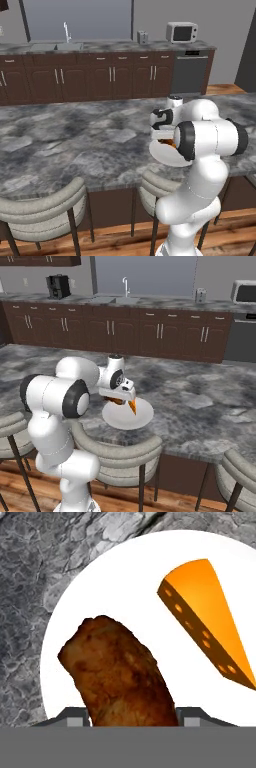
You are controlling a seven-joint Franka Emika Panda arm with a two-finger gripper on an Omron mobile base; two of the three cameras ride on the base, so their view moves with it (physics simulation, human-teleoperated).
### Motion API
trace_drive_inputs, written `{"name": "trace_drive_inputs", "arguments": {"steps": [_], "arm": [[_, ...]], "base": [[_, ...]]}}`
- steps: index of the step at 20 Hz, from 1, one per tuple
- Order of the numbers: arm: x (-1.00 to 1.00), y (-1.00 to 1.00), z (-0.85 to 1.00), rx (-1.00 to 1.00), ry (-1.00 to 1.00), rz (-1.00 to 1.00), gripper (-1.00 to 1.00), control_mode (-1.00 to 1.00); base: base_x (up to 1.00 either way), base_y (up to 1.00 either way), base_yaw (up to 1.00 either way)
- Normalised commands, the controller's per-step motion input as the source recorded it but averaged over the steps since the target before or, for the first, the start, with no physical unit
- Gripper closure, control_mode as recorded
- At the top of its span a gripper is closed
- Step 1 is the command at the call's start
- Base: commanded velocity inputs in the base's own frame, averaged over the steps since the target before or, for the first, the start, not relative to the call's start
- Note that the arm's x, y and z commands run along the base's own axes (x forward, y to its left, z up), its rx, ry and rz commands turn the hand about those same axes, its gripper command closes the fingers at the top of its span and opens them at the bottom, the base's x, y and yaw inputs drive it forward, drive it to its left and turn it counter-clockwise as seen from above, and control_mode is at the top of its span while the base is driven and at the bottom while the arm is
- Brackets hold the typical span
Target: Take the cheese, chicken drumstick, and onion from the fridge and place them on the plate on the dining counter to create an appetizer plate.
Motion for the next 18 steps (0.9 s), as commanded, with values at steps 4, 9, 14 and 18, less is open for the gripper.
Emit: {"name": "trace_drive_inputs", "arguments": {"steps": [4, 9, 14, 18], "arm": [[0.40, 0.00, -0.56, 0.00, 0.09, 0.00, -1.00, -1.00], [0.14, -0.15, -0.16, 0.00, 0.07, 0.00, -1.00, -1.00], [-0.02, -0.23, 0.38, 0.00, 0.06, -0.02, -1.00, -1.00], [-0.20, -0.02, 0.54, 0.00, 0.04, 0.00, -1.00, -1.00]], "base": [[0.00, 0.00, 0.00], [0.00, 0.00, 0.00], [0.00, 0.00, 0.00], [0.00, 0.00, 0.00]]}}
